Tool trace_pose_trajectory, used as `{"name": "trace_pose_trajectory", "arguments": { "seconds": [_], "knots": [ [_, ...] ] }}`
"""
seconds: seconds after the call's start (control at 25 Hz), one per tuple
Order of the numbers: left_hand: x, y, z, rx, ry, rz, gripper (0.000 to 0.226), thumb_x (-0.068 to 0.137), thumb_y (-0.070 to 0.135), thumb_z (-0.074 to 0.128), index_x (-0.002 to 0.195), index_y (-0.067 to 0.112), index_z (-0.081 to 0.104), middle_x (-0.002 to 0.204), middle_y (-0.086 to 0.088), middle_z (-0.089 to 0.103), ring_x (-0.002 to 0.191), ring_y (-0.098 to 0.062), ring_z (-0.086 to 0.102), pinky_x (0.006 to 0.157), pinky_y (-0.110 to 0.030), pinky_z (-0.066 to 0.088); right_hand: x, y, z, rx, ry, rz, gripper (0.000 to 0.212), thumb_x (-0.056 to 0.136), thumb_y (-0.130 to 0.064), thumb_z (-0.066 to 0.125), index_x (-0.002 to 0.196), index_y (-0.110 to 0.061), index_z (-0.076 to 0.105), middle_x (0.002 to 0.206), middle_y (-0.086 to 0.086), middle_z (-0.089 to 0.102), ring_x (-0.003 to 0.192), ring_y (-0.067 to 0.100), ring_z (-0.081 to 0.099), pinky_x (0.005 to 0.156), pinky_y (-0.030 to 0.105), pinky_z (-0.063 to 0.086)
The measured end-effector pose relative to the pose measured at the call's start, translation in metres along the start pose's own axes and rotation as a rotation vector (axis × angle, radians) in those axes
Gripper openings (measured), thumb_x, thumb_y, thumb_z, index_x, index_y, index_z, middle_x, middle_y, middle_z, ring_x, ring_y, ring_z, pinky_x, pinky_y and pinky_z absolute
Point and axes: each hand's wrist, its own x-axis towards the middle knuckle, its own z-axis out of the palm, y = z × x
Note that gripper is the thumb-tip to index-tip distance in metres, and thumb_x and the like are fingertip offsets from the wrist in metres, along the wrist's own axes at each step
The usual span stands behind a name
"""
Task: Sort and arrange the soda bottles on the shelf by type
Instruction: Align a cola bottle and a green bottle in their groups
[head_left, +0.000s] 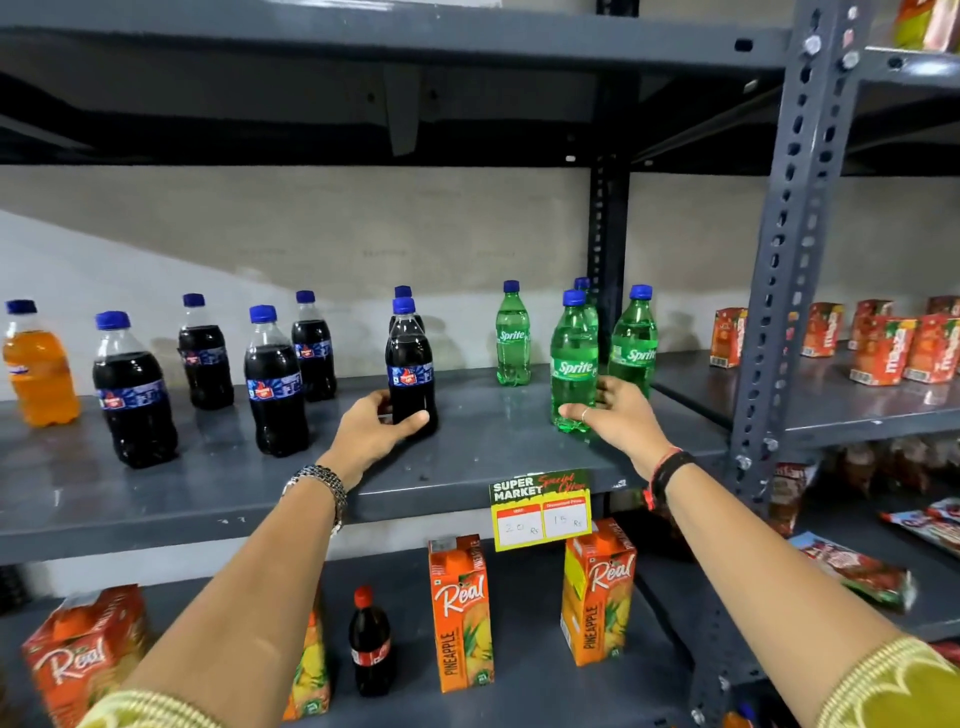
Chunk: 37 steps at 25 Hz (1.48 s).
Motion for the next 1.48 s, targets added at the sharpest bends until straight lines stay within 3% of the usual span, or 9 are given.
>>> {"name": "trace_pose_trajectory", "arguments": {
  "seconds": [0.08, 0.28, 0.52, 0.72, 0.84, 1.16, 1.32, 1.4, 1.48],
  "knots": [
    [-0.002, 0.0, -0.001, 0.001, 0.002, 0.01, 0.056, 0.072, 0.03, 0.074, 0.12, 0.009, 0.054, 0.11, -0.004, 0.063, 0.094, -0.016, 0.059, 0.086, -0.025, 0.043, 0.007, -0.004, 0.017, -0.021, -0.07, 0.018, 0.074, 0.071, -0.015, 0.077, 0.135, -0.005, 0.042, 0.129, 0.005, 0.053, 0.121, 0.021, 0.052, 0.091, 0.022, 0.038],
    [-0.002, 0.0, 0.001, 0.009, 0.002, 0.004, 0.054, 0.072, 0.03, 0.074, 0.12, 0.012, 0.054, 0.112, -0.005, 0.064, 0.096, -0.017, 0.059, 0.09, -0.028, 0.044, 0.021, -0.006, 0.032, -0.107, -0.176, 0.022, 0.062, 0.07, -0.018, 0.075, 0.126, -0.008, 0.05, 0.12, 0.002, 0.06, 0.111, 0.02, 0.056, 0.101, 0.032, 0.041],
    [-0.004, 0.002, 0.0, 0.006, -0.004, -0.001, 0.059, 0.073, 0.03, 0.073, 0.124, 0.01, 0.052, 0.119, -0.007, 0.063, 0.101, -0.018, 0.059, 0.093, -0.03, 0.044, 0.019, -0.003, 0.03, -0.065, -0.188, -0.001, 0.05, 0.06, -0.025, 0.085, 0.095, -0.031, 0.05, 0.094, -0.011, 0.064, 0.086, 0.004, 0.06, 0.085, 0.025, 0.044],
    [-0.005, 0.003, 0.0, 0.036, -0.016, -0.006, 0.06, 0.075, 0.03, 0.072, 0.127, 0.009, 0.05, 0.122, -0.008, 0.061, 0.105, -0.019, 0.058, 0.095, -0.03, 0.042, 0.02, 0.0, 0.028, 0.025, -0.171, 0.025, 0.061, 0.063, -0.014, 0.083, 0.113, -0.015, 0.048, 0.096, -0.009, 0.059, 0.086, 0.005, 0.057, 0.083, 0.021, 0.046],
    [-0.005, 0.004, 0.0, 0.041, -0.022, -0.007, 0.059, 0.076, 0.029, 0.071, 0.127, 0.01, 0.05, 0.123, -0.008, 0.061, 0.102, -0.018, 0.057, 0.091, -0.027, 0.041, 0.019, -0.001, 0.028, 0.038, -0.176, 0.023, 0.059, 0.065, -0.01, 0.081, 0.112, -0.016, 0.045, 0.089, -0.015, 0.054, 0.08, -0.002, 0.052, 0.07, 0.013, 0.043],
    [-0.006, 0.003, 0.001, 0.115, -0.047, -0.03, 0.06, 0.08, 0.035, 0.065, 0.131, 0.012, 0.045, 0.128, -0.007, 0.059, 0.114, -0.023, 0.055, 0.097, -0.035, 0.041, 0.02, 0.002, 0.029, 0.016, -0.177, 0.017, 0.072, 0.066, -0.013, 0.081, 0.127, -0.004, 0.044, 0.104, -0.005, 0.054, 0.099, 0.013, 0.051, 0.088, 0.024, 0.041],
    [-0.014, 0.011, 0.003, 0.212, -0.087, -0.002, 0.083, 0.087, 0.04, 0.053, 0.145, 0.001, 0.008, 0.151, -0.017, 0.028, 0.137, -0.028, 0.03, 0.11, -0.035, 0.026, 0.017, 0.0, 0.027, 0.022, -0.183, 0.028, 0.08, 0.067, -0.025, 0.08, 0.134, -0.008, 0.039, 0.122, 0.002, 0.051, 0.12, 0.021, 0.049, 0.099, 0.027, 0.039],
    [-0.024, 0.019, 0.005, 0.314, 0.007, 0.096, 0.083, 0.091, 0.04, 0.042, 0.142, -0.004, -0.008, 0.156, -0.021, 0.0, 0.144, -0.027, 0.003, 0.113, -0.029, 0.009, 0.01, -0.004, 0.028, -0.046, -0.12, -0.028, 0.079, 0.075, -0.04, 0.071, 0.139, -0.013, 0.033, 0.139, 0.005, 0.045, 0.132, 0.026, 0.041, 0.108, 0.036, 0.035],
    [-0.03, 0.03, 0.0, 0.429, 0.177, 0.277, 0.073, 0.095, 0.038, 0.031, 0.142, -0.003, -0.007, 0.155, -0.02, -0.007, 0.144, -0.025, -0.003, 0.113, -0.027, 0.002, 0.003, -0.018, 0.026, -0.138, 0.06, -0.223, 0.071, 0.085, -0.046, 0.056, 0.143, -0.015, 0.029, 0.151, 0.008, 0.034, 0.139, 0.025, 0.032, 0.113, 0.04, 0.028]
  ]
}}
